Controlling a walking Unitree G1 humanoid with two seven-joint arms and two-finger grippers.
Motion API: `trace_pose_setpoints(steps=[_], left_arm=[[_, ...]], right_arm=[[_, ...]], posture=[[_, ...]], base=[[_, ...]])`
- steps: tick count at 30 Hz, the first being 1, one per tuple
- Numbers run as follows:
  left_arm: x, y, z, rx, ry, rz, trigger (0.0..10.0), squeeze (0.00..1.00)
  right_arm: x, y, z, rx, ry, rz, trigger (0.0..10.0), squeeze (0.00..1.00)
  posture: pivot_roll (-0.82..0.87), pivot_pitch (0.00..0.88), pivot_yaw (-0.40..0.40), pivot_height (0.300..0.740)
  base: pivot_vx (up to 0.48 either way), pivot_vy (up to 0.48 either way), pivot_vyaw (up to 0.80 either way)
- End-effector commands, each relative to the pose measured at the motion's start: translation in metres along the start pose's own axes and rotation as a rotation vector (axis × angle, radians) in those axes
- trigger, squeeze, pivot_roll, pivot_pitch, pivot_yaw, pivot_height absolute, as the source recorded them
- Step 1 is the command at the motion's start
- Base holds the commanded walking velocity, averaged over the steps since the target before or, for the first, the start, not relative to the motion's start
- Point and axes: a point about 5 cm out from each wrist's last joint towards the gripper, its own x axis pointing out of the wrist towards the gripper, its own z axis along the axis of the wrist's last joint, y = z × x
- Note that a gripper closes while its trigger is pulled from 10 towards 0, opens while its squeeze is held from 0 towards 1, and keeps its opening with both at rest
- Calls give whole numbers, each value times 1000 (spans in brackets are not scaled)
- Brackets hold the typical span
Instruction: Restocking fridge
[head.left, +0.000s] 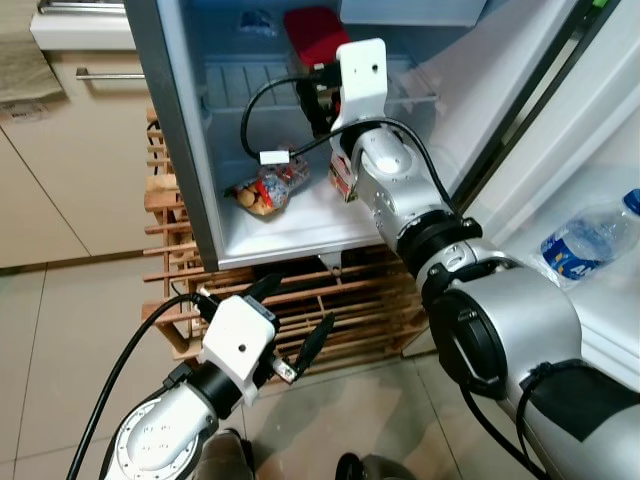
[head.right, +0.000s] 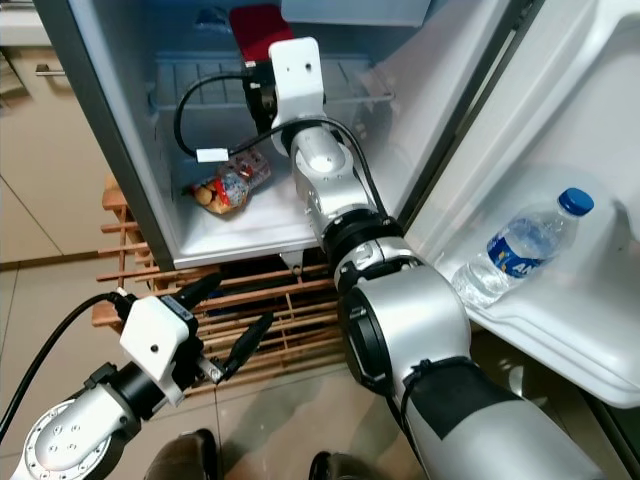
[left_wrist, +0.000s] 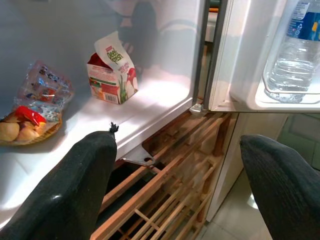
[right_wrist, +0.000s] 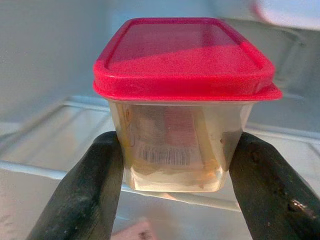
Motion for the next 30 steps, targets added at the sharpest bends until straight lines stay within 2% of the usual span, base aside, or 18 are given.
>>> trace_pose_setpoints(steps=[1,2,3,30], left_arm=[[-2,-4,3,-2,-6,-1,10000,0],[-2,-5,4,-3,-5,0,10000,0],[-2,-5,4,-3,-5,0,10000,0],[-2,-6,4,-1,5,12,10000,0]], right_arm=[[0,0,-3,47,24,4,10000,0],[0,2,-5,52,34,6,10000,0],[-1,2,-6,50,36,5,10000,1000],[1,-3,0,68,10,-35,10000,1000]], posture=[[316,161,-155,740],[319,163,-156,740],[319,163,-156,740],[311,168,-153,740]], base=[[0,0,0],[0,0,0],[0,0,0],[0,0,0]])
